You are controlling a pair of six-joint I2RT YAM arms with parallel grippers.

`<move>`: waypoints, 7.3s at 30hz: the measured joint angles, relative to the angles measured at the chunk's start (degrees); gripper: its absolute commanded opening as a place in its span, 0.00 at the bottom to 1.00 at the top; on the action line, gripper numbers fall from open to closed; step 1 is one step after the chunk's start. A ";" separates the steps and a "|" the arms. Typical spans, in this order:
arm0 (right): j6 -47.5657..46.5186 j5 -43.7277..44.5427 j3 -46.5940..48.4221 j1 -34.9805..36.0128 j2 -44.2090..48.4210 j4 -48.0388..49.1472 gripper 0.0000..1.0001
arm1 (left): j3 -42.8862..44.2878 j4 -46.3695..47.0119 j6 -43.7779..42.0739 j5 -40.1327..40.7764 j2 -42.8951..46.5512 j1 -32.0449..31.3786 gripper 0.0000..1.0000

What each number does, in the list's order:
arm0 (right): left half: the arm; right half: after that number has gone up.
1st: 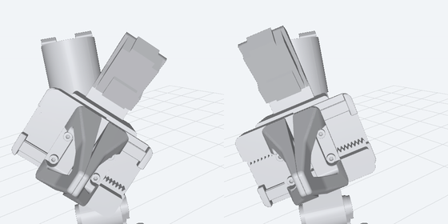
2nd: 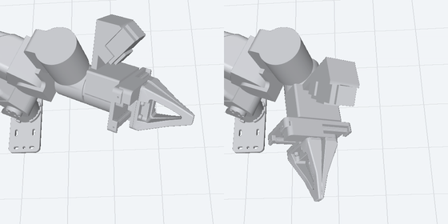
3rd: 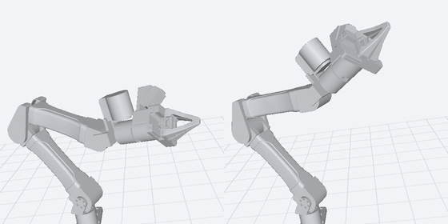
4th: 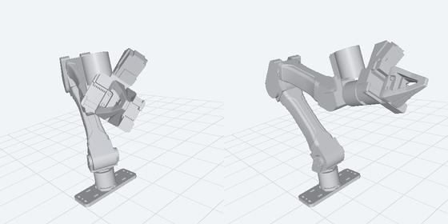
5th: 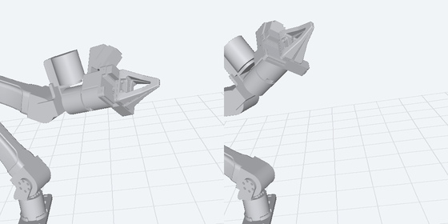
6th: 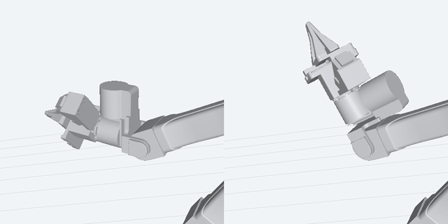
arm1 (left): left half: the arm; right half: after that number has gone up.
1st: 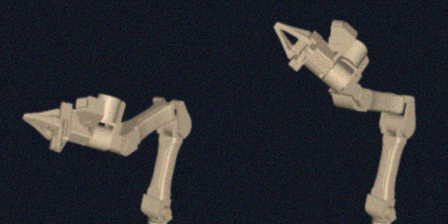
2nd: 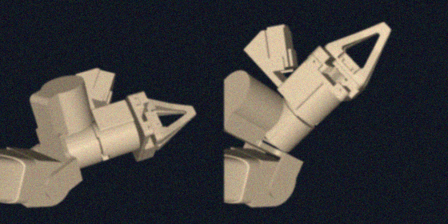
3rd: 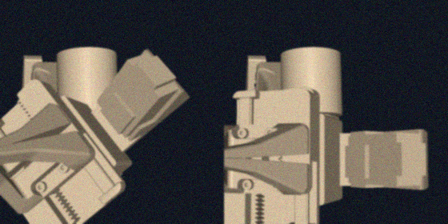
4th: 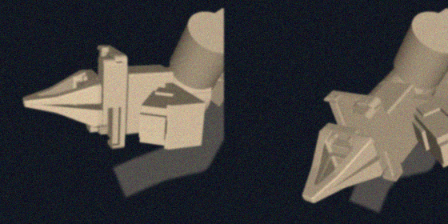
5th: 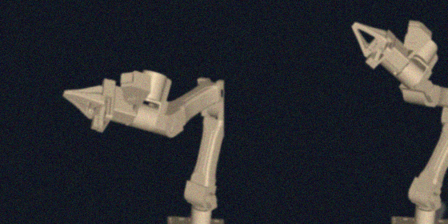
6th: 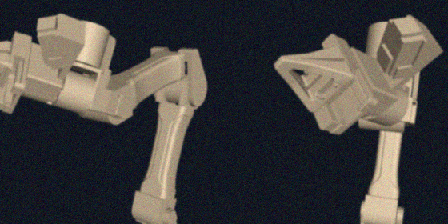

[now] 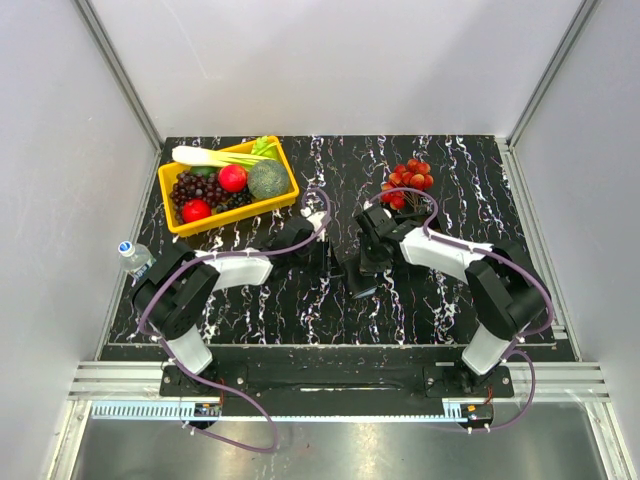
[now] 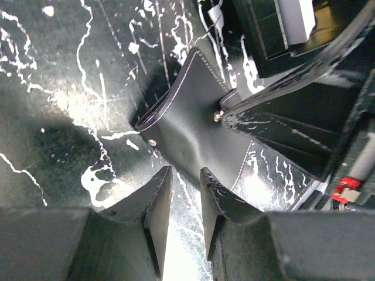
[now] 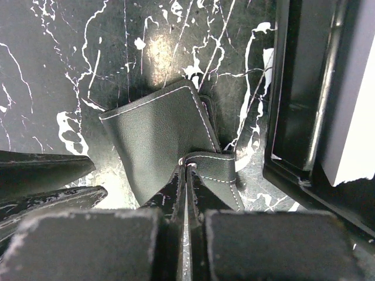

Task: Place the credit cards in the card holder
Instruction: Close the card holder at the center of the board.

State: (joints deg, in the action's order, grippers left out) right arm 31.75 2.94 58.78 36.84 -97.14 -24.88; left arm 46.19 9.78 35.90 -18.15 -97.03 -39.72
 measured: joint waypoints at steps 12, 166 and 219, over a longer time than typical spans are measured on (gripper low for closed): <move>-4.72 -2.78 3.93 -0.66 -2.91 -3.91 0.01 | 7.39 0.37 -1.55 -0.11 -6.36 0.00 0.22; -12.50 -20.02 10.49 -7.02 -7.58 -14.91 0.00 | 8.09 4.79 -2.86 -0.98 -10.32 -1.38 0.17; -13.05 -32.39 5.16 -12.37 3.15 -5.79 0.43 | 8.07 5.05 -2.56 -0.98 -10.32 -1.51 0.30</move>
State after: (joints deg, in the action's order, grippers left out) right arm 18.70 -29.45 63.94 24.47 -94.00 -30.68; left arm 54.26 14.83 33.34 -19.14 -107.35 -41.23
